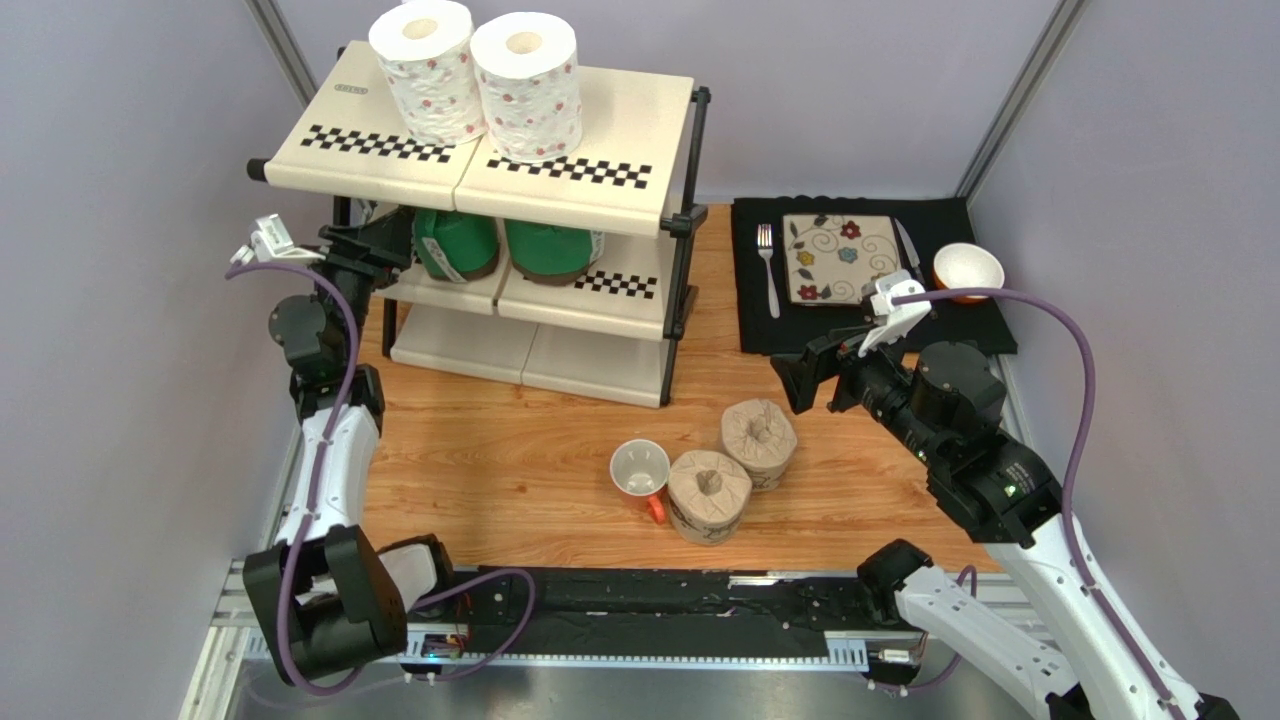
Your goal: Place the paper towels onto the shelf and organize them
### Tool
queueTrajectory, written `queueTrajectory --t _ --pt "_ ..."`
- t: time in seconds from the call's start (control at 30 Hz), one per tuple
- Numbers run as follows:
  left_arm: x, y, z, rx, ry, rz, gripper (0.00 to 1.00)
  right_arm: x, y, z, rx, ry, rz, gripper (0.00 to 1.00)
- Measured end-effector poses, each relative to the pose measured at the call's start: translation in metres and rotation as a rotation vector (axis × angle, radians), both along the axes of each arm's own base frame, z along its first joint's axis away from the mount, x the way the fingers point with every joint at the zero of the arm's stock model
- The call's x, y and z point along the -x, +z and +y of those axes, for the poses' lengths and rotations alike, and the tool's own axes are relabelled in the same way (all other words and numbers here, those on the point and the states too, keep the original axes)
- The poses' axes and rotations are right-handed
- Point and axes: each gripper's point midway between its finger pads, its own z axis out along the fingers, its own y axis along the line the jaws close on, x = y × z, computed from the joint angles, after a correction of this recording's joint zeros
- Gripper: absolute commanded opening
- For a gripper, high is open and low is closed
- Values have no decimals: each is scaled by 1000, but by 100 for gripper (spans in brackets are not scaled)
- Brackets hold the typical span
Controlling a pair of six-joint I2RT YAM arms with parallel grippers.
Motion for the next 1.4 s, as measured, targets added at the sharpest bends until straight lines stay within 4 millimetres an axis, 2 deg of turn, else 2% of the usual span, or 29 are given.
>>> queueTrajectory --t 0.13,0.43,0.67,0.93,1.07,1.23,1.33,1.4 --pt "-6 -5 -3 24 -33 6 74 0 0 0 0 -2 0 89" --pt "-9 -1 -7 33 -69 -26 74 -1 -1 0 2 -1 2 90" --pt "-19 -6 -22 37 -112 -16 73 -1 -1 0 2 -2 2 90" --pt "-21 -7 -32 36 -136 -17 73 0 0 -1 1 -6 -1 90" --pt "-21 -7 -31 31 -130 -19 76 0 0 -1 1 -6 -1 90" --pt "-18 -6 -26 13 -99 -14 86 0 0 -1 1 -6 -1 90" --pt "-10 1 -15 0 -59 -20 91 0 1 -1 0 -6 -3 90" --pt "0 12 0 -8 -13 -41 92 0 1 -1 -1 -6 -3 90"
